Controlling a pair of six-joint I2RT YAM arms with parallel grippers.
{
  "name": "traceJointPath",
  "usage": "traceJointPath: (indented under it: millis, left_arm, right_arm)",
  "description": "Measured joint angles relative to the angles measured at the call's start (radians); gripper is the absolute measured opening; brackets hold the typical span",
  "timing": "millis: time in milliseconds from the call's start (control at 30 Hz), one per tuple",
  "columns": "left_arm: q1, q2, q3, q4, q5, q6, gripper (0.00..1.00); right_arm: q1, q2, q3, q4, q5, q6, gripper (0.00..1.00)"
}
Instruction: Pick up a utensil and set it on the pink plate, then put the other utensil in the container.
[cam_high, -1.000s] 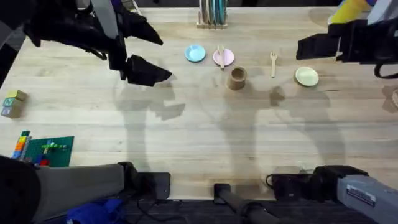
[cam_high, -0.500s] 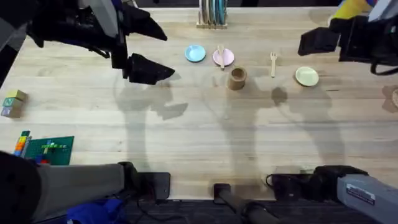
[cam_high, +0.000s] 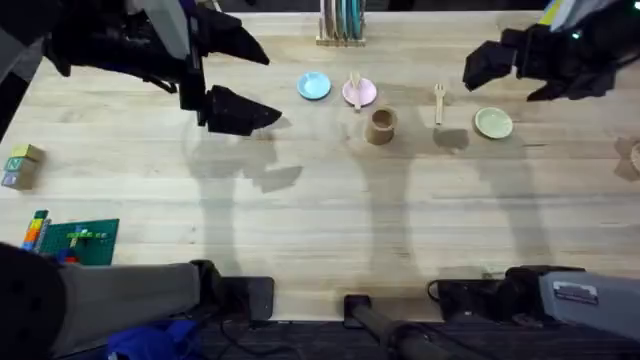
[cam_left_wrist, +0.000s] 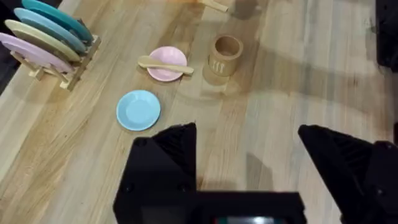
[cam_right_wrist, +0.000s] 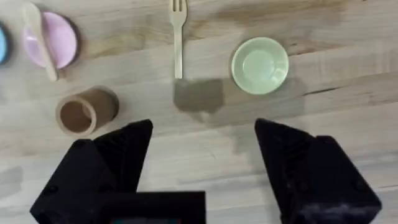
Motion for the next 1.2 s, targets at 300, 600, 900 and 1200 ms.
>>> traceJointPath:
  millis: [300, 600, 900, 1200]
  left_arm:
    - [0.000, 0.000, 0.000, 0.000, 0.000, 0.000, 0.995]
    - [0.000, 0.000, 0.000, 0.000, 0.001, 0.000, 0.995]
    - [0.000, 0.000, 0.000, 0.000, 0.002, 0.003, 0.996]
    - [0.000, 0.000, 0.000, 0.000, 0.002, 0.003, 0.996]
  right_arm:
    - [0.029, 0.260, 0.179, -0.084, 0.004, 0.014, 0.999]
    - [0.042, 0.425, 0.217, 0.004, -0.008, 0.040, 0.998]
    - [0.042, 0.490, 0.220, 0.066, -0.015, 0.045, 0.998]
    - [0.053, 0.574, 0.220, 0.103, -0.015, 0.045, 0.997]
